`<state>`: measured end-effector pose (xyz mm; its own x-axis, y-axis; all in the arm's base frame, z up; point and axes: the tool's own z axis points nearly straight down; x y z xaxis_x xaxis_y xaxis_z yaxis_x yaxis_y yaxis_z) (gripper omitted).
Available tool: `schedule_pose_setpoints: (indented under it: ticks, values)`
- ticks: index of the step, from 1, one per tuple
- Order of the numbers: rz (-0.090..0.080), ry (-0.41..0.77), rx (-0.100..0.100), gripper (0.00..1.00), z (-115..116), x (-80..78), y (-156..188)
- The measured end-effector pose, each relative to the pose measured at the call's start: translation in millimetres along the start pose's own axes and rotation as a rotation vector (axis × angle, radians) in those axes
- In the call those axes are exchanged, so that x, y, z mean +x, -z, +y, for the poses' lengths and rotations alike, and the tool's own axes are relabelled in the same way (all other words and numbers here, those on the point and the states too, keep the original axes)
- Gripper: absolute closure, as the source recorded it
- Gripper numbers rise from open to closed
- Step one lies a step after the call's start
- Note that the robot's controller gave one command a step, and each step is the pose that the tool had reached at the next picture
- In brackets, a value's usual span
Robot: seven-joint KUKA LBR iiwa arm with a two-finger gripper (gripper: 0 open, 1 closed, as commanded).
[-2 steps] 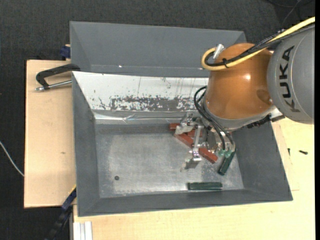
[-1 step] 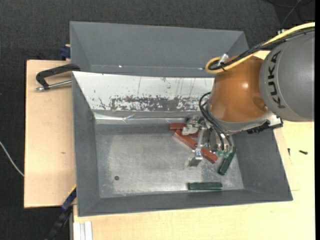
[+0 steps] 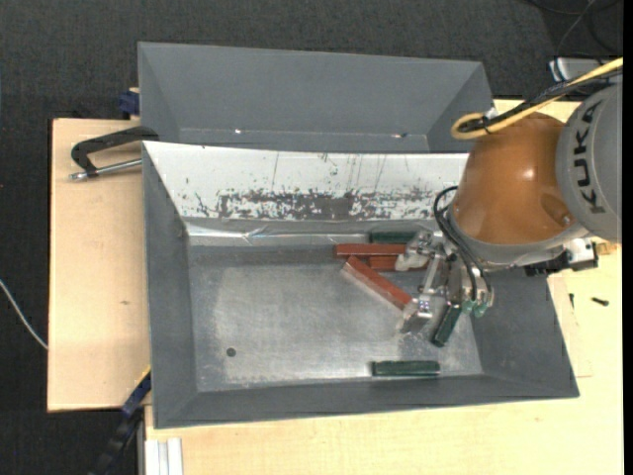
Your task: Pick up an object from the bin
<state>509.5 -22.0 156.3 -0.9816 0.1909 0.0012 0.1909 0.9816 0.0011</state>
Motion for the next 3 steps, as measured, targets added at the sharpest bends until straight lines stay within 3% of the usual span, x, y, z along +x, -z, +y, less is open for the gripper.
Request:
schedule_pose_setpoints:
  ticks: [1, 2, 3]
  values:
    - [-0.009, 0.003, -0.001, 0.0, -2.6, -32.5, -17.9]
    - [-0.003, -0.226, -0.001, 0.0, -29.3, -23.4, -68.5]
    - [0.005, -0.182, 0.004, 1.0, -29.9, -27.4, -79.7]
